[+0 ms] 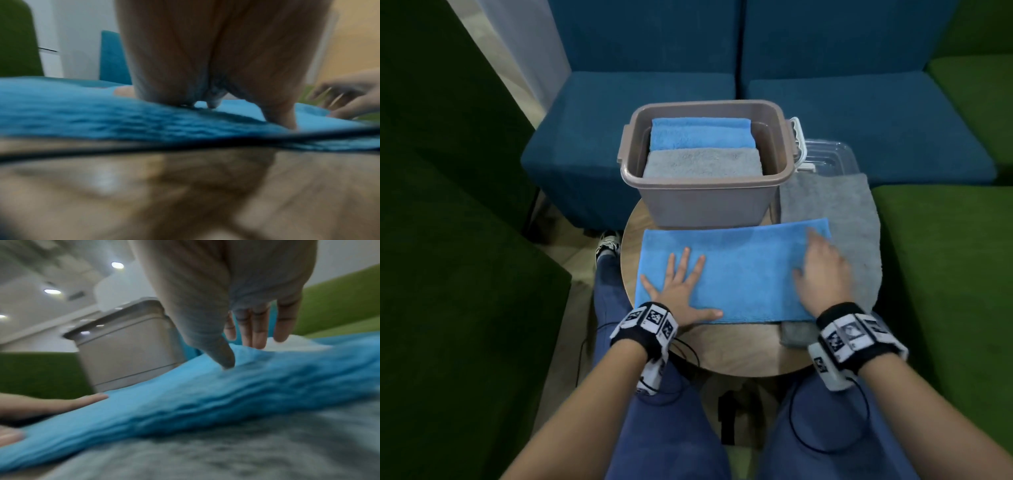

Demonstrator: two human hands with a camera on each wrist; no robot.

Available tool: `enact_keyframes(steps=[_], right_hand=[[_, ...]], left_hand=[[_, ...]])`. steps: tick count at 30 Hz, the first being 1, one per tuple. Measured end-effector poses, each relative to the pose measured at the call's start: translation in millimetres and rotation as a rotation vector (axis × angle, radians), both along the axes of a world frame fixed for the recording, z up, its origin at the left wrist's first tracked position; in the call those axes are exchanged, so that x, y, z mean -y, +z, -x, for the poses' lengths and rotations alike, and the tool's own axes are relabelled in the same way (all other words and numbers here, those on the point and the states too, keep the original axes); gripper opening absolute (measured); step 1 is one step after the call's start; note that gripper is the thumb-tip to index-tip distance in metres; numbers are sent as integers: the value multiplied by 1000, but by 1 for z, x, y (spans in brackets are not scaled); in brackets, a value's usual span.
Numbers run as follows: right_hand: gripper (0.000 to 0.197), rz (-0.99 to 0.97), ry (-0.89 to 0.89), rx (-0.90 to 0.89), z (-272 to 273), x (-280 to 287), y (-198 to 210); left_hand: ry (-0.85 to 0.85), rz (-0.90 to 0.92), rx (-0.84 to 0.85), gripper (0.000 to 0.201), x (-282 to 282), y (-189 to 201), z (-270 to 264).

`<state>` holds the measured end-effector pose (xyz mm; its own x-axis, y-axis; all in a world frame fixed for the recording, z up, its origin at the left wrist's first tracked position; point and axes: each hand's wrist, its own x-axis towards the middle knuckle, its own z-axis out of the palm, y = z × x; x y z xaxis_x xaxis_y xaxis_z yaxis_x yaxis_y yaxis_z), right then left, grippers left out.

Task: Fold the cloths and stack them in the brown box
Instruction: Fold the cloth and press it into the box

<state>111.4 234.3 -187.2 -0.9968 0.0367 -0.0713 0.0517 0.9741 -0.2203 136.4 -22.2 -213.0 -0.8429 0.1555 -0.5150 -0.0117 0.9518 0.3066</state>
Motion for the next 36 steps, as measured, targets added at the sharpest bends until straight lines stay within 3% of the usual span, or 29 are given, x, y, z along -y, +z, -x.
enact_keyframes(steps=[2, 4, 7, 11, 16, 20, 23, 25, 28, 30, 33, 36], right_hand=[[80, 29, 238, 87, -8, 43, -5], [75, 11, 403, 227, -17, 78, -16], [65, -56, 449, 331, -20, 81, -32], [64, -161, 374, 397, -10, 19, -28], [74, -128, 168, 436, -14, -51, -25], [89, -95, 51, 411, -17, -55, -21], [106, -16, -138, 270, -20, -46, -15], [90, 161, -239, 190, -17, -41, -6], [37, 449, -262, 159, -12, -25, 8], [26, 595, -243, 110, -12, -4, 18], [21, 649, -96, 93, -16, 41, 28], [22, 681, 53, 153, -19, 94, 26]], left_hand=[[-3, 11, -8, 120, 3, -1, -1], [3, 24, -25, 127, 1, -1, 0], [20, 65, -49, 138, 10, -1, 0], [33, 86, -3, 140, 30, 2, 4], [40, 60, -5, 135, 32, 2, 5], [103, 32, -17, 138, 45, 1, 0], [203, 12, -4, 144, 64, 1, -5], [224, -12, -5, 149, 70, -1, -6], [236, -135, 0, 160, 74, -6, -5], [280, -298, -26, 166, 80, -6, -5], [492, -669, 2, 137, 95, -7, -3], [579, -825, 23, 107, 104, -13, 3]])
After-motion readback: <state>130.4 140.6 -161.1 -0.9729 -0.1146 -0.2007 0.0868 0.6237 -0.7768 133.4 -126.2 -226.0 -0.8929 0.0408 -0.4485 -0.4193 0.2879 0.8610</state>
